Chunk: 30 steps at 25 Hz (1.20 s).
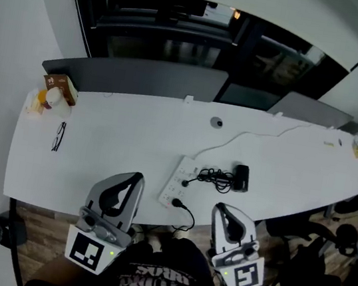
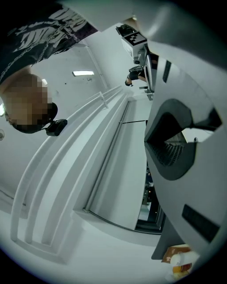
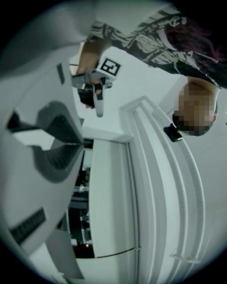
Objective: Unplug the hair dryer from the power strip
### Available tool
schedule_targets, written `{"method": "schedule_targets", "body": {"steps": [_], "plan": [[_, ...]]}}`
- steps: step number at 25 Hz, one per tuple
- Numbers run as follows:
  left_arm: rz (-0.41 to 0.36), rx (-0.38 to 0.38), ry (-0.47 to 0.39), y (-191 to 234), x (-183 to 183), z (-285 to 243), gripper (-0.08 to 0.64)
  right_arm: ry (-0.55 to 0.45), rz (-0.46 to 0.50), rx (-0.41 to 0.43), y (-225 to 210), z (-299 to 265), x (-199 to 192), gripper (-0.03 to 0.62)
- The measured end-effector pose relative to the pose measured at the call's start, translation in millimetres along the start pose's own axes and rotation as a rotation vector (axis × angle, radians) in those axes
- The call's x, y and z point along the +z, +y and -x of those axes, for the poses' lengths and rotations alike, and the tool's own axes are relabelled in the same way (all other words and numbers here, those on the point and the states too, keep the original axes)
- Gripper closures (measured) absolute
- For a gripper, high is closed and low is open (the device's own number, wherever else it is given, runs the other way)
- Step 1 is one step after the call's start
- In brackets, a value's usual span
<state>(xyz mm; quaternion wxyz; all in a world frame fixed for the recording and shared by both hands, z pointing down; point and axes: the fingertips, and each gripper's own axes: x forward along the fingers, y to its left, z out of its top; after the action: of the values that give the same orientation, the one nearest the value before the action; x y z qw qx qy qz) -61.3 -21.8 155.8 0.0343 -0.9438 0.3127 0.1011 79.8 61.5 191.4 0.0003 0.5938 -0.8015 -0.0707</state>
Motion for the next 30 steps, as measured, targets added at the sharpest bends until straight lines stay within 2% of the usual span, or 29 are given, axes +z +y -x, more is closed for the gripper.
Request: {"method": "schedule_targets", "body": {"steps": [5,8,10,14,17,20,23,29,30], "plan": [[-0.003,-0.065,0.001,-8.1,-3.5,-3.6,0.535,0.038,-0.014,-0.004,8.0,2.0,-4.0,0.555],[-0.016,-0.103,0.061,-13.0,-28.8,-8.5,0.535,0.055,-0.009,0.001,3.0,-4.2,-15.8,0.554],[0.010,-0.092,0.131,-10.8,-57.8,-9.8,0.535,0.094,-0.015,0.003,-2.6,-11.1,-36.5,0.554],[0.125,-0.034,0.271,-12.8,-121.0,-22.4,0.535,0.179,-0.104,-0.009,-21.6,-20.8,-89.6,0.554],[0.142,0.001,0.387,-13.4,-179.9,-40.2,0.535,0.278,-0.163,0.025,-27.2,-24.7,-142.2,0.554],[0.138,0.035,0.442,-14.9,-231.5,-52.7,0.535,0.405,-0.197,0.095,-20.5,-24.7,-198.8,0.554],[0.182,0.050,0.496,-19.9,-274.5,-61.4,0.535,0.498,-0.245,0.158,-15.0,-29.5,-247.6,0.552],[0.223,0.030,0.620,-39.1,-352.8,-65.1,0.535,0.591,-0.379,0.208,-15.9,-38.7,-311.7,0.549],[0.226,0.036,0.638,-39.7,-362.7,-63.1,0.535,0.607,-0.404,0.219,-14.0,-40.0,-318.5,0.525]]}}
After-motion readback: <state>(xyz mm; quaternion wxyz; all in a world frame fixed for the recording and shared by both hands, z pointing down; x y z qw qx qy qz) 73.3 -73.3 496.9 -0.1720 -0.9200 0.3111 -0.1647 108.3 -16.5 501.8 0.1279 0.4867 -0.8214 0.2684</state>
